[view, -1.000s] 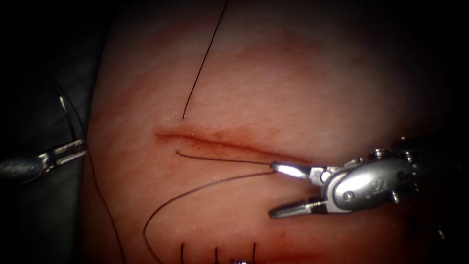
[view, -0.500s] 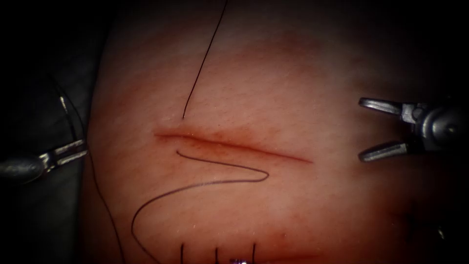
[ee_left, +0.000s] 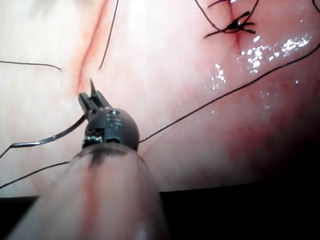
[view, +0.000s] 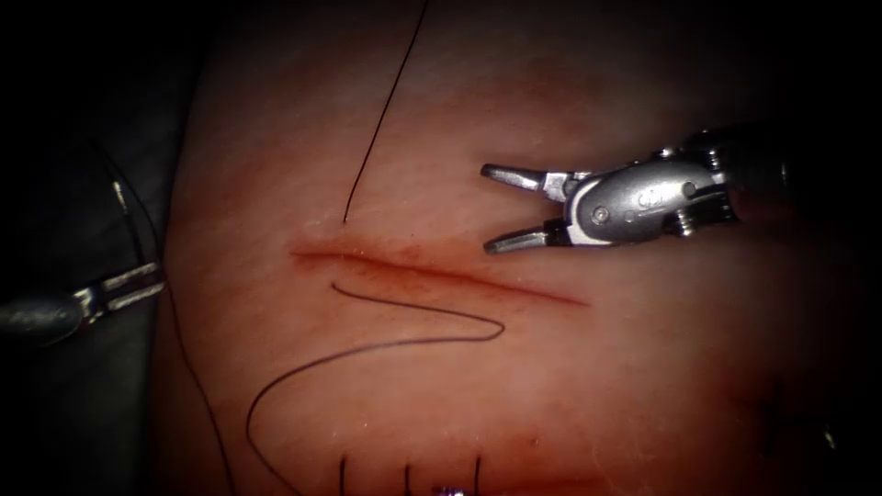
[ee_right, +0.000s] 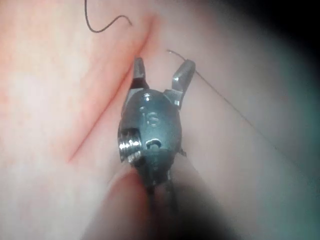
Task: Wound Closure
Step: With the right gripper, pull the suture through the wound until only a short tail remains.
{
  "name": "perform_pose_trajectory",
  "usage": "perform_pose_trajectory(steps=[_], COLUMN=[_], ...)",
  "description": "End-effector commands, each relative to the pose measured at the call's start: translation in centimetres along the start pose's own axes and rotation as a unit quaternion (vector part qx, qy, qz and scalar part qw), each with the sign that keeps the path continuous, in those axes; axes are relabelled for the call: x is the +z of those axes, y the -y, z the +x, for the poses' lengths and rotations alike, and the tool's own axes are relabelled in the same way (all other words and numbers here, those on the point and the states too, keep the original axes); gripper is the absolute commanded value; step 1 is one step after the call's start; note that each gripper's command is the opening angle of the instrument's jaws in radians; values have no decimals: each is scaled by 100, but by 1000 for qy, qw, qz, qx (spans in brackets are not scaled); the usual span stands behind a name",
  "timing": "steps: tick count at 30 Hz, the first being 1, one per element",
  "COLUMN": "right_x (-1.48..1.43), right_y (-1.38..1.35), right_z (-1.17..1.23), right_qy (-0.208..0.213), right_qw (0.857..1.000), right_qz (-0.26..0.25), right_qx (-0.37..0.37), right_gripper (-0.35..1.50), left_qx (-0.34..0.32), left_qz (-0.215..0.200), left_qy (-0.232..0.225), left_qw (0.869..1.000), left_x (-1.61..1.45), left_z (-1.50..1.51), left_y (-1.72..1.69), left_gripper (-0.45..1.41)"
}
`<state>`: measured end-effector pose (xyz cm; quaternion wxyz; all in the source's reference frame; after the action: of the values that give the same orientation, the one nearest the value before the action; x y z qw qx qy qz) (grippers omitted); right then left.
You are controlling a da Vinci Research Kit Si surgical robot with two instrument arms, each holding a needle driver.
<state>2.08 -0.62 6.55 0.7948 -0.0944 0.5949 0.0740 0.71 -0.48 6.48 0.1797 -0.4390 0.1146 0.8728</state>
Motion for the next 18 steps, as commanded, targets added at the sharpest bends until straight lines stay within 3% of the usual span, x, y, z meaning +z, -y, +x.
perform_pose_trajectory(steps=[1, 7, 18], right_x=[20, 51, 65], right_y=[7, 31, 56], right_z=[-14, -39, -36], right_qy=[-3, -11, -32], right_qw=[1000, 1000, 996], right_qz=[1, 14, 35], right_qx=[5, 20, 70], right_gripper=[138, 143, 143], left_qx=[0, 0, 0], left_qz=[0, -1, -1], left_qy=[-1, -1, -1], left_qw=[1000, 1000, 1000], left_x=[7, 5, 6], left_z=[-2, -3, -2], left_y=[-4, -4, -4], left_gripper=[-45, -45, -45])
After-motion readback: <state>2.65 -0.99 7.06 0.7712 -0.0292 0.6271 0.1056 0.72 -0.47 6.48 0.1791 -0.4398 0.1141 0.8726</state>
